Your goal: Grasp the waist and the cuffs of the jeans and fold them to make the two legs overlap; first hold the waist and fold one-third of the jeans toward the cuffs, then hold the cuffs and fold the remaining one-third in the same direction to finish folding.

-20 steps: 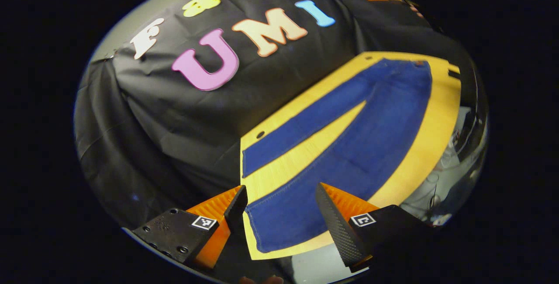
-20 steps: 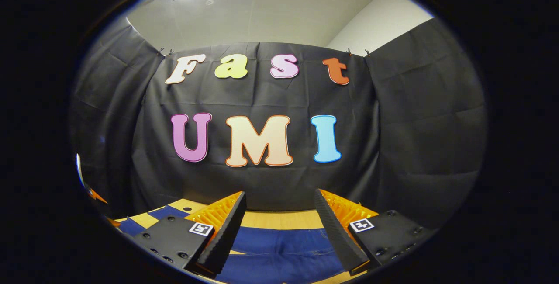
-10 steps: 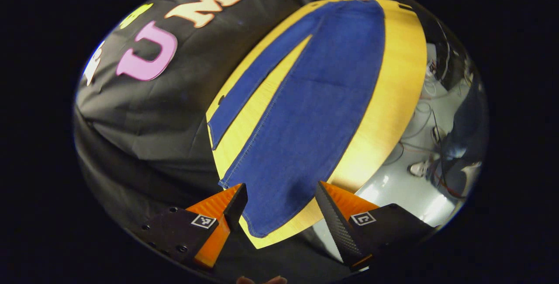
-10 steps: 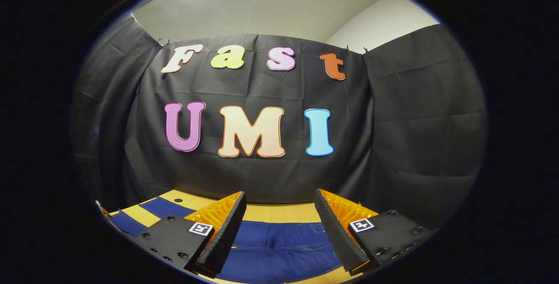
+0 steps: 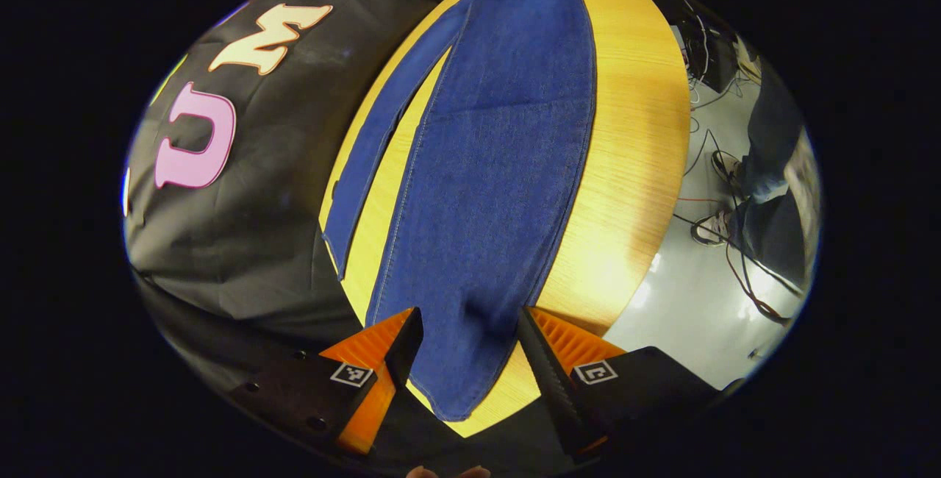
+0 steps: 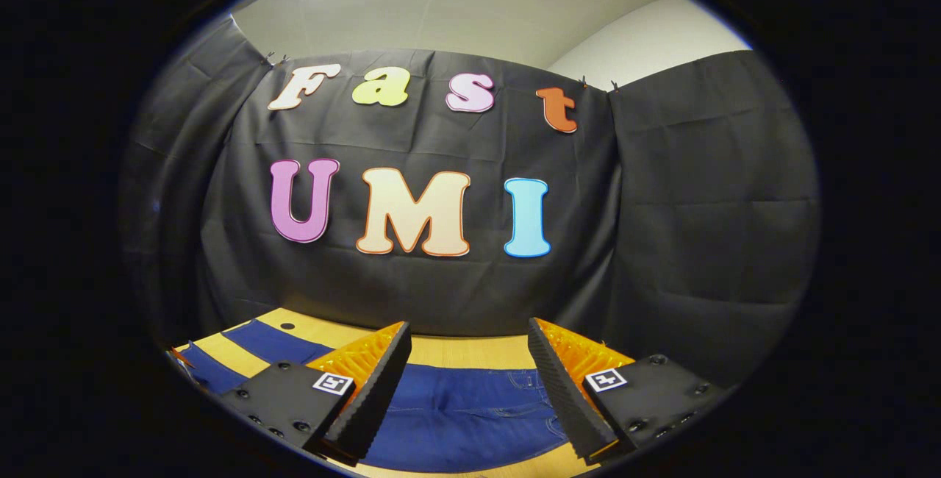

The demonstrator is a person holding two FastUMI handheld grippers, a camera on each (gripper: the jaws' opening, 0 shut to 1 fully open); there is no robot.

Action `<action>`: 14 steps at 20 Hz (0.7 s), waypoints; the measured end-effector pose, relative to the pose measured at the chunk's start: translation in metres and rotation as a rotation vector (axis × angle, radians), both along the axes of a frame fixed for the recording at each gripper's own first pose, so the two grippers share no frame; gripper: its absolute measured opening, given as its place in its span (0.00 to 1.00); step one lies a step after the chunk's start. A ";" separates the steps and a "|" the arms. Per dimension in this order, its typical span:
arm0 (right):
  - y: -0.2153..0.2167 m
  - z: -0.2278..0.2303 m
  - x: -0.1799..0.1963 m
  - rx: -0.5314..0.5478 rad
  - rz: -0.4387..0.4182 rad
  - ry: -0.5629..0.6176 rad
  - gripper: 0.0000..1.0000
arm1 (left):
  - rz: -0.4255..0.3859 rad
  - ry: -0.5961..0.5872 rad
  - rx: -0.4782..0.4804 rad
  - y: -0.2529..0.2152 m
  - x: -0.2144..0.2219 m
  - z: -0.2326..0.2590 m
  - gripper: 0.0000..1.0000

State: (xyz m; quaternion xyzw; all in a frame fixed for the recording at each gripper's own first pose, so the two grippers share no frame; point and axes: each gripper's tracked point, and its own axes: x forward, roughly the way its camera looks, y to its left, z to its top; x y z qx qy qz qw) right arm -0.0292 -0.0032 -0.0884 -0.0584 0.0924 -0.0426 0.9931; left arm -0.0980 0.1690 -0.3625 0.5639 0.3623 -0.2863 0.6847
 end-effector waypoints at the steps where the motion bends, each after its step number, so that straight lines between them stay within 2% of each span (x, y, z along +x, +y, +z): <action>1: -0.002 -0.001 -0.001 0.000 -0.005 0.003 0.99 | -0.013 0.010 0.003 -0.003 0.006 -0.002 0.84; 4: -0.006 -0.003 -0.006 -0.008 -0.018 0.010 0.99 | -0.014 0.020 -0.009 -0.002 0.018 -0.006 0.84; 6: -0.009 -0.005 -0.009 -0.014 -0.026 0.014 0.98 | -0.003 0.067 -0.034 -0.003 0.020 -0.016 0.83; 9: -0.016 -0.014 -0.013 -0.041 -0.024 0.036 0.99 | 0.001 0.151 -0.038 -0.010 0.013 -0.027 0.44; 11: -0.026 -0.020 -0.016 -0.078 -0.018 0.055 0.99 | 0.001 0.162 -0.028 -0.006 0.007 -0.030 0.17; 12: -0.032 -0.025 -0.016 -0.095 -0.012 0.072 0.99 | 0.002 0.145 -0.021 -0.005 0.008 -0.031 0.17; 13: -0.038 -0.032 -0.017 -0.116 -0.004 0.094 0.99 | 0.014 0.128 -0.012 -0.004 0.010 -0.032 0.04; 14: -0.044 -0.039 -0.017 -0.142 0.011 0.123 1.00 | 0.016 0.116 -0.005 -0.004 0.010 -0.031 0.03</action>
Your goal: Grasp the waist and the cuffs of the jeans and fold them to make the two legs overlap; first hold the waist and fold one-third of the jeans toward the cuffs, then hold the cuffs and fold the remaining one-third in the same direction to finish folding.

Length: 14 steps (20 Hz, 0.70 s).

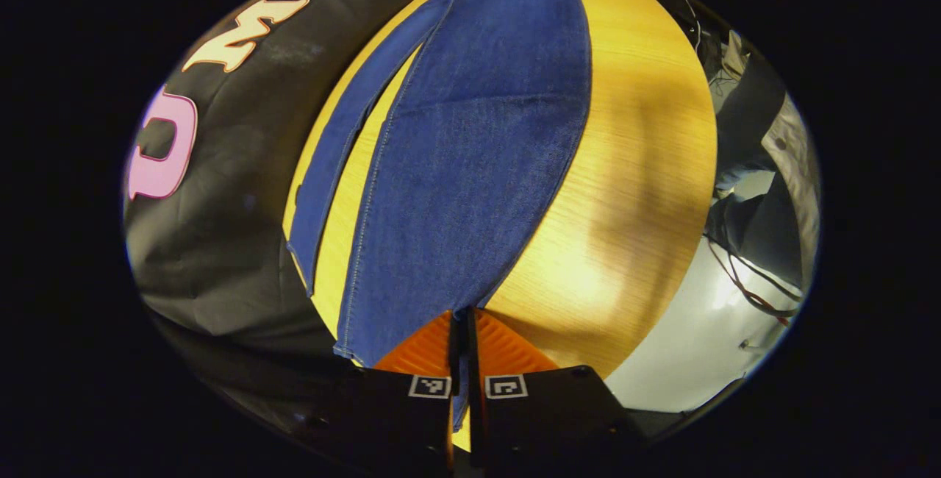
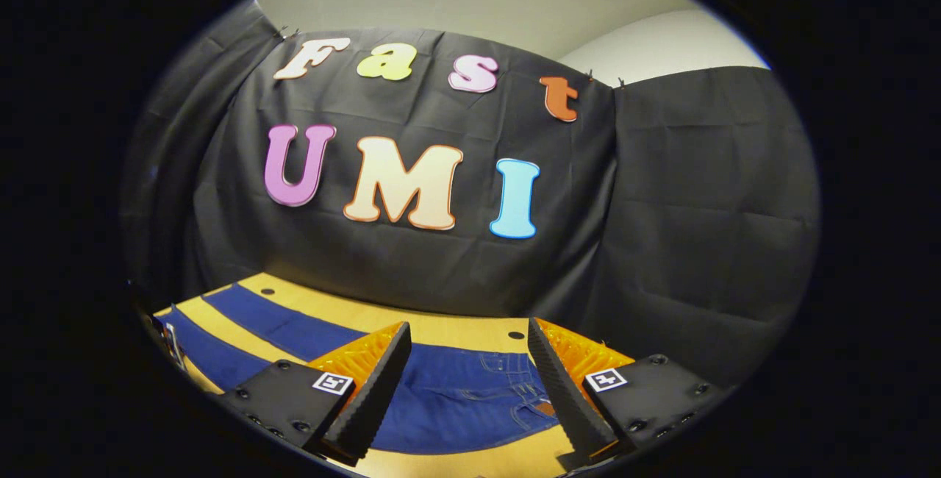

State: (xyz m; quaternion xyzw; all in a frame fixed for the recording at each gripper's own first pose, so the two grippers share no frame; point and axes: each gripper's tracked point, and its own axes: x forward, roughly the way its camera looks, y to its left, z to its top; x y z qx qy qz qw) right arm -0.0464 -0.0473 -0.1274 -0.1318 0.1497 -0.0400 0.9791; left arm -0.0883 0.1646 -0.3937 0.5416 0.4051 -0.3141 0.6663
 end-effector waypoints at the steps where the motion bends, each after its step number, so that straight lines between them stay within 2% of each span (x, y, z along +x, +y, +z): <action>1: -0.006 -0.010 -0.001 -0.033 0.023 0.034 1.00 | 0.004 -0.006 0.008 -0.001 0.000 0.000 0.00; 6: -0.052 -0.061 -0.015 -0.286 0.160 0.183 0.98 | 0.065 -0.006 0.026 0.001 -0.001 -0.001 0.00; 10: -0.085 -0.111 -0.028 -0.369 0.228 0.293 0.98 | 0.095 -0.008 0.060 0.003 -0.001 -0.002 0.00; 14: -0.115 -0.161 -0.040 -0.505 0.308 0.385 0.99 | 0.113 -0.013 0.077 0.004 0.000 -0.003 0.00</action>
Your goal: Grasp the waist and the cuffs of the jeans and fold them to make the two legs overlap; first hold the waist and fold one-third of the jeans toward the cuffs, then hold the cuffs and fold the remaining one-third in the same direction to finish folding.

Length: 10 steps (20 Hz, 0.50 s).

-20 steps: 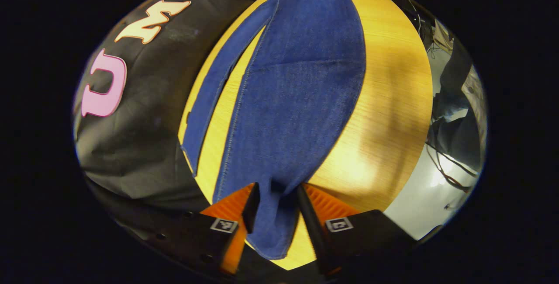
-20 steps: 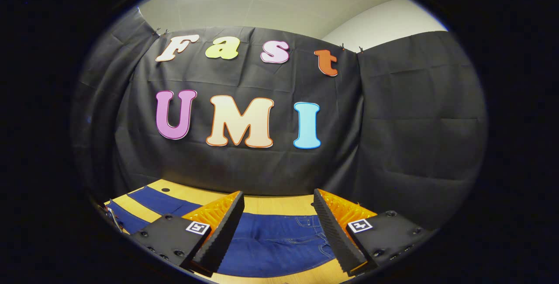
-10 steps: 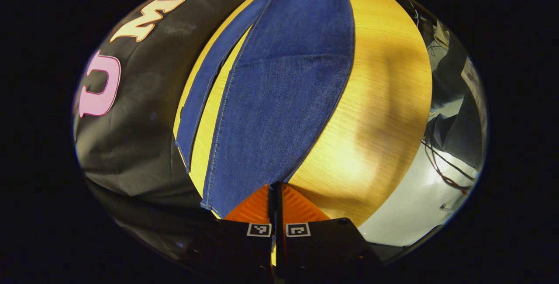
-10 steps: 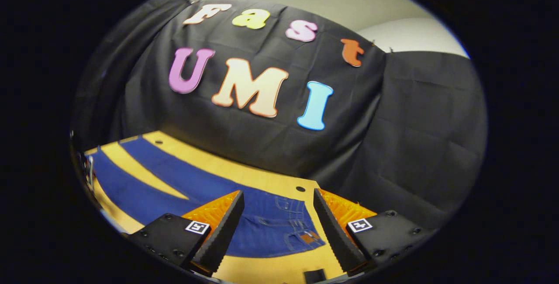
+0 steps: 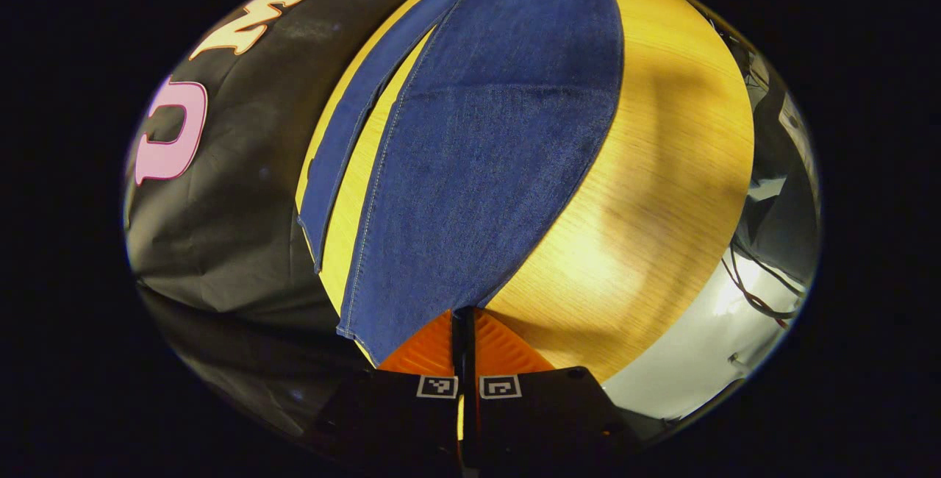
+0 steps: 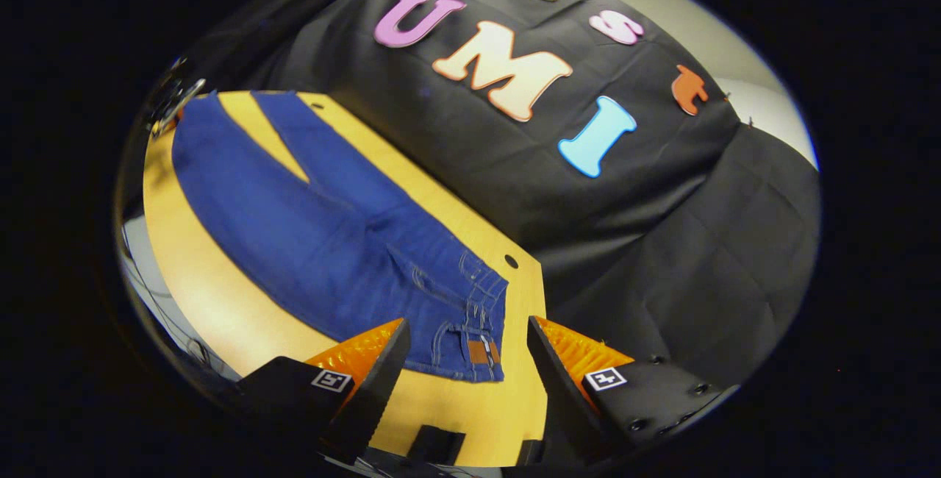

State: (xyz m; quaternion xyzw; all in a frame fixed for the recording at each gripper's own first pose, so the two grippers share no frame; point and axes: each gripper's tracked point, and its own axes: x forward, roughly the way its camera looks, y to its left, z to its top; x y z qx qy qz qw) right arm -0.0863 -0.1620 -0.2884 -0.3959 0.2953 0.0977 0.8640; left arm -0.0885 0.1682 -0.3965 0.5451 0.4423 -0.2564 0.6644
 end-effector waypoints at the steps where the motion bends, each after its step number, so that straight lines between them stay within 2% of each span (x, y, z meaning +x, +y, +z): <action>1: -0.005 -0.017 -0.003 -0.037 0.032 0.031 0.99 | 0.004 0.002 0.008 0.000 0.000 0.000 0.00; 2: -0.010 -0.032 -0.008 -0.079 0.068 0.064 1.00 | 0.008 0.003 0.016 0.001 0.000 0.000 0.00; 4: -0.015 -0.059 -0.016 -0.167 0.161 0.133 0.96 | 0.015 0.002 0.032 0.002 0.001 -0.001 0.00; 6: -0.015 -0.081 -0.020 -0.234 0.257 0.191 0.99 | 0.019 0.001 0.048 0.002 0.002 -0.001 0.00; 10: -0.023 -0.122 -0.031 -0.283 0.352 0.314 0.99 | 0.048 -0.004 0.069 0.004 0.001 -0.001 0.00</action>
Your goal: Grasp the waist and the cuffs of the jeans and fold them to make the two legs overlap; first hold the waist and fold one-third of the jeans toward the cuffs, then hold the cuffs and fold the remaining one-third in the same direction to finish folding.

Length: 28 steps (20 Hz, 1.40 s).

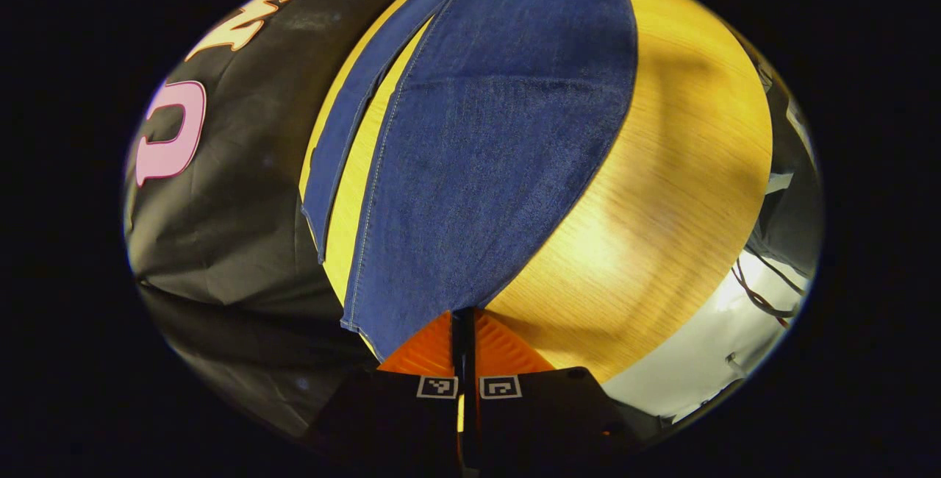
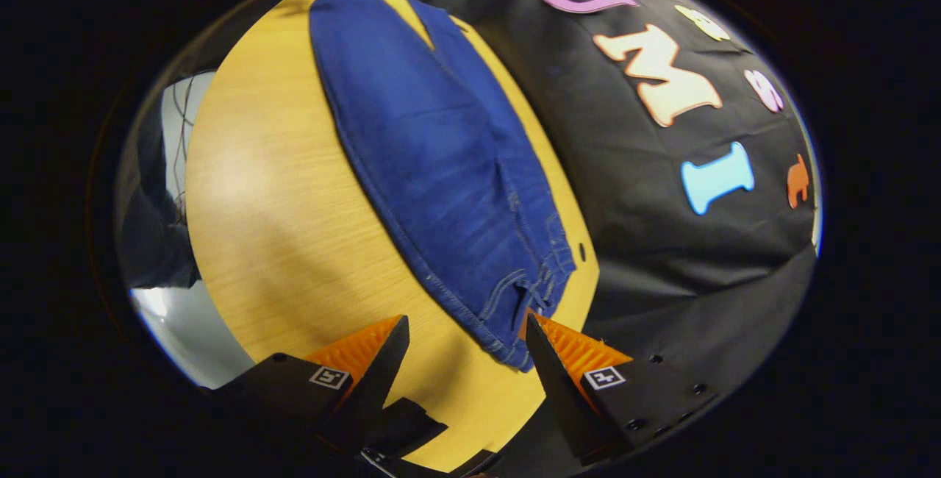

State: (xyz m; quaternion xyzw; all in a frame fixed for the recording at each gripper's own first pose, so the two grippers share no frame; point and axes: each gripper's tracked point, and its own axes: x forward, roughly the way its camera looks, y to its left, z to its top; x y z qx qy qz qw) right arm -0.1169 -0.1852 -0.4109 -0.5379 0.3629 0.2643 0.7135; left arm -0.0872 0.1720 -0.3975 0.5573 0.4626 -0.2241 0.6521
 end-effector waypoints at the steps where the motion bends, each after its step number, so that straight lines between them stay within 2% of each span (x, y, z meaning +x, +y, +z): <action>1: -0.003 -0.004 0.003 -0.021 0.014 0.006 0.99 | 0.003 0.000 0.007 -0.001 0.000 0.000 0.00; 5: -0.001 -0.019 0.034 -0.086 0.097 -0.013 0.91 | 0.016 -0.010 0.029 0.000 0.002 0.000 0.00; 8: 0.000 -0.034 0.049 -0.089 0.092 0.017 0.77 | 0.025 -0.016 0.040 0.001 0.003 0.001 0.00; 11: 0.008 -0.049 0.056 -0.088 0.113 0.022 0.53 | 0.033 -0.018 0.043 0.001 0.003 0.000 0.00; 13: 0.009 -0.055 0.059 -0.125 0.136 -0.023 0.19 | 0.043 -0.023 0.041 0.001 0.003 0.000 0.00; 14: 0.013 -0.052 0.060 -0.130 0.132 -0.029 0.08 | 0.052 -0.027 0.038 0.001 0.003 0.000 0.00; 15: 0.007 -0.050 0.065 -0.116 0.090 -0.043 0.02 | 0.068 -0.035 0.030 0.000 0.004 -0.001 0.00; 16: 0.004 -0.042 0.062 -0.071 0.030 -0.054 0.05 | 0.087 -0.047 0.020 -0.001 0.004 0.000 0.00; 19: 0.006 -0.044 0.064 0.017 -0.099 -0.035 0.05 | 0.174 -0.077 -0.010 -0.004 0.005 -0.002 0.00; 23: 0.006 -0.018 0.069 0.115 -0.215 -0.092 0.05 | 0.310 -0.091 -0.042 -0.008 0.010 0.005 0.00; 28: 0.012 0.033 0.093 0.254 -0.360 -0.207 0.05 | 0.464 -0.235 -0.110 -0.018 0.045 0.053 0.00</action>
